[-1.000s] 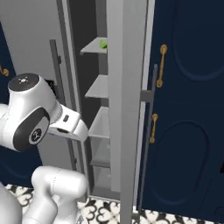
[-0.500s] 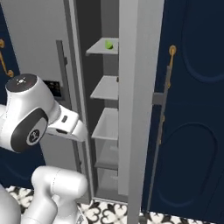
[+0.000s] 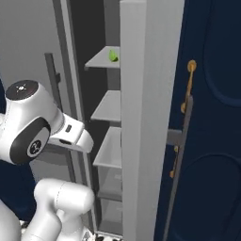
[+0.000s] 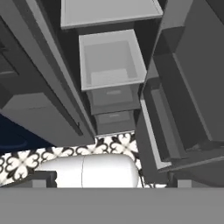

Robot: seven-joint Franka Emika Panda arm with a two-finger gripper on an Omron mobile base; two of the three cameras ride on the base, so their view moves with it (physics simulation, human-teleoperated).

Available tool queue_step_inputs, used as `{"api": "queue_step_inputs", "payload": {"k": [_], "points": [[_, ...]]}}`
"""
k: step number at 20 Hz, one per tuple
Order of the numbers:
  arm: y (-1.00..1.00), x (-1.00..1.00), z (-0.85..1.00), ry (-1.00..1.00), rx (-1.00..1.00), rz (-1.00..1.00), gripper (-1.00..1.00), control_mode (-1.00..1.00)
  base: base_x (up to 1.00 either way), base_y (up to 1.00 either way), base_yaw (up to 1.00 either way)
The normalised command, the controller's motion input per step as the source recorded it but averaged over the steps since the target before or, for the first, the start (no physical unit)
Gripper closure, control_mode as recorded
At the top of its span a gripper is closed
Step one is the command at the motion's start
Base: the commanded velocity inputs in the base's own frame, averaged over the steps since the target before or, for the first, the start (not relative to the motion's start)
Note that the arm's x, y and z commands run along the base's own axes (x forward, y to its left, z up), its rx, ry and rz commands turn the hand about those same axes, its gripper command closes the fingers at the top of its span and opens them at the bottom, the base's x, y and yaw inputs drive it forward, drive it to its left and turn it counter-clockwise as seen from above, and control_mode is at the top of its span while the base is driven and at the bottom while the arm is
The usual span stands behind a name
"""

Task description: Grab a lemon wedge from the fridge and one ice cube from the ice bowl, and put them in the glass of lemonade.

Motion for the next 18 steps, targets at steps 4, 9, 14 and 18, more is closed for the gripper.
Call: {"api": "queue_step_inputs", "payload": {"k": [4, 9, 14, 18], "points": [[0.00, 0.00, 0.00, 0.00, 0.00, 0.00, -1.00, 1.00, 0.76, -0.33, 0.08], [0.00, 0.00, 0.00, 0.00, 0.00, 0.00, -1.00, 1.00, 0.48, -0.45, 0.13], [0.00, 0.00, 0.00, 0.00, 0.00, 0.00, -1.00, 1.00, 0.33, -0.07, 0.04], [0.00, 0.00, 0.00, 0.00, 0.00, 0.00, -1.00, 1.00, 0.46, 0.01, 0.00]]}}
